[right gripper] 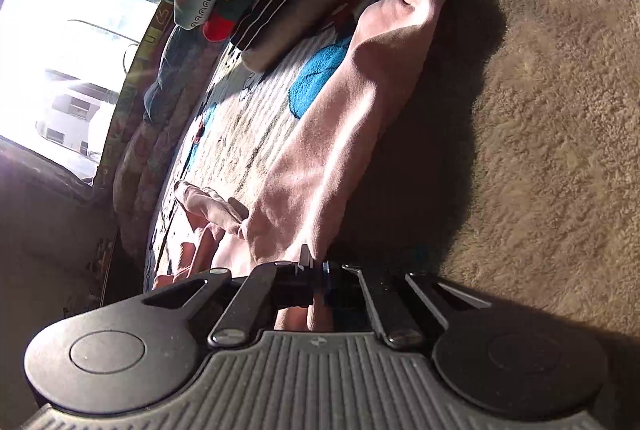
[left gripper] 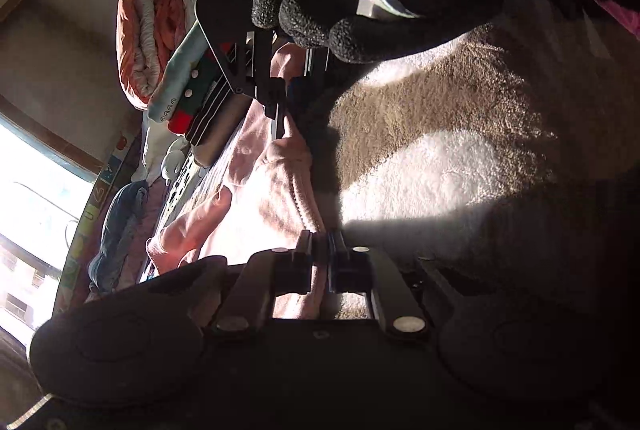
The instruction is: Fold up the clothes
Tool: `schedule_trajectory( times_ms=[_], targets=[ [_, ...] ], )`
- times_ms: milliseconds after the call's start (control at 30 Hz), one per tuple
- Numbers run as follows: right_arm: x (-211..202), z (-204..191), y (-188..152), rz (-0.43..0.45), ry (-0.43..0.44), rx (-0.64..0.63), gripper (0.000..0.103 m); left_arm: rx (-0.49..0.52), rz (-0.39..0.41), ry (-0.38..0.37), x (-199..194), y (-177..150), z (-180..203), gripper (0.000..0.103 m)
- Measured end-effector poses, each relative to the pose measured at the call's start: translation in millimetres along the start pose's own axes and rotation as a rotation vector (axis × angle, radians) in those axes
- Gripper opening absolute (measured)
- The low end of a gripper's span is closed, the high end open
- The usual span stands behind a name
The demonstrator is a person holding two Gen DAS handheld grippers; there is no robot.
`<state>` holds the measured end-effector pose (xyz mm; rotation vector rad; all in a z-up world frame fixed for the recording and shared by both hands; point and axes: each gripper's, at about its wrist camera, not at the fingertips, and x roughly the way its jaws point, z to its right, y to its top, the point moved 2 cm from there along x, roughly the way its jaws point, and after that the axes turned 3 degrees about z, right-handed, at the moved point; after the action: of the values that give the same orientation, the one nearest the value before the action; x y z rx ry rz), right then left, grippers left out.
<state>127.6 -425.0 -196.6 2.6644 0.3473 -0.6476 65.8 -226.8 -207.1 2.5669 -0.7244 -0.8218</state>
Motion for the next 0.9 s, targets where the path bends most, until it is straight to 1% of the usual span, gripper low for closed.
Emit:
schedule_trajectory(
  times_ms=[67,100,133,200,233,300,333,400,433,467,533,567,600,633,667,700,733,767,867,900],
  targets=[
    [-4,7,10,0.012,0.021,0.012,0.006,0.018,0.001,-0.001,0,-1,0,0.003],
    [-5,11,14,0.018,0.023,0.013,0.005,0.028,0.002,-0.002,0,-2,1,0.003],
    [-6,15,17,0.017,0.019,0.01,0.002,0.037,0.002,-0.002,0,-2,1,0.003],
    [-7,23,22,0.014,0.015,0.005,0.002,0.04,0.0,-0.005,1,-2,0,0.002],
    [-8,24,23,0.016,0.028,0.001,0.002,0.042,-0.001,-0.006,1,-2,0,0.002],
    [-10,23,21,0.029,0.023,-0.012,0.003,0.047,-0.003,-0.002,2,-2,1,0.002],
    [-12,22,19,0.032,0.021,-0.003,0.006,0.056,-0.005,0.004,2,-2,2,0.002],
    [-15,20,13,0.033,0.028,0.027,0.018,0.065,-0.008,0.01,3,-1,4,0.001],
    [-17,18,7,0.031,0.037,0.037,0.033,0.066,-0.009,0.011,3,-1,4,0.001],
    [-19,13,2,0.03,0.04,0.022,0.047,0.068,-0.01,0.012,3,-1,5,0.001],
    [-20,-6,-15,0.017,0.011,-0.098,0.055,0.074,-0.011,0.015,2,-1,5,0.001],
    [-19,-15,-23,0.013,-0.013,-0.174,0.056,0.078,-0.012,0.017,2,-1,6,0.001],
    [-17,-22,-30,0.012,-0.038,-0.262,0.054,0.082,-0.012,0.018,2,-1,7,0.001],
    [-14,-29,-37,0.015,-0.086,-0.389,0.038,0.082,-0.013,0.018,2,-1,7,0.001],
    [-12,-33,-41,0.019,-0.122,-0.488,0.016,0.083,-0.012,0.02,2,-1,7,0.001],
    [-14,-24,-37,0.02,-0.102,-0.444,0.014,0.089,-0.013,0.023,2,-1,8,0.0],
    [-16,-15,-32,0.022,-0.083,-0.4,0.01,0.095,-0.013,0.026,2,-1,9,0.0],
    [-18,-8,-28,0.022,-0.067,-0.365,0.008,0.102,-0.014,0.029,2,-1,10,0.0],
    [-24,-11,-29,0.015,-0.082,-0.412,0.01,0.125,-0.02,0.037,0,2,13,0.0],
    [-26,-13,-31,0.012,-0.086,-0.403,0.011,0.125,-0.02,0.036,-1,1,13,0.0]
  ],
)
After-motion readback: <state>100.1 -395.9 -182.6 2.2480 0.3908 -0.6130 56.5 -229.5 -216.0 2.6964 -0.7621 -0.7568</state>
